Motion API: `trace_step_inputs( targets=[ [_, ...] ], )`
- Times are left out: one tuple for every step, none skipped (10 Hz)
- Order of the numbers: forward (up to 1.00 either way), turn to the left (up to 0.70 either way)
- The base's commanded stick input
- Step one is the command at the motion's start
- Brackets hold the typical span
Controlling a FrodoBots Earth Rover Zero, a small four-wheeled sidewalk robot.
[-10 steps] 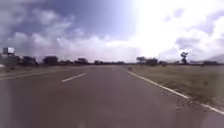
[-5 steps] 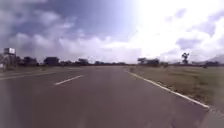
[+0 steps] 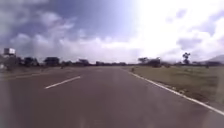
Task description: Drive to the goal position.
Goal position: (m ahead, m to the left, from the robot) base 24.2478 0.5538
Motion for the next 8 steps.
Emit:
trace_step_inputs(
  targets=[
    [1.00,0.00],
    [1.00,0.00],
    [1.00,0.00],
    [1.00,0.00],
    [1.00,-0.14],
    [1.00,-0.28],
    [1.00,-0.35],
    [1.00,-0.36]
  ],
)
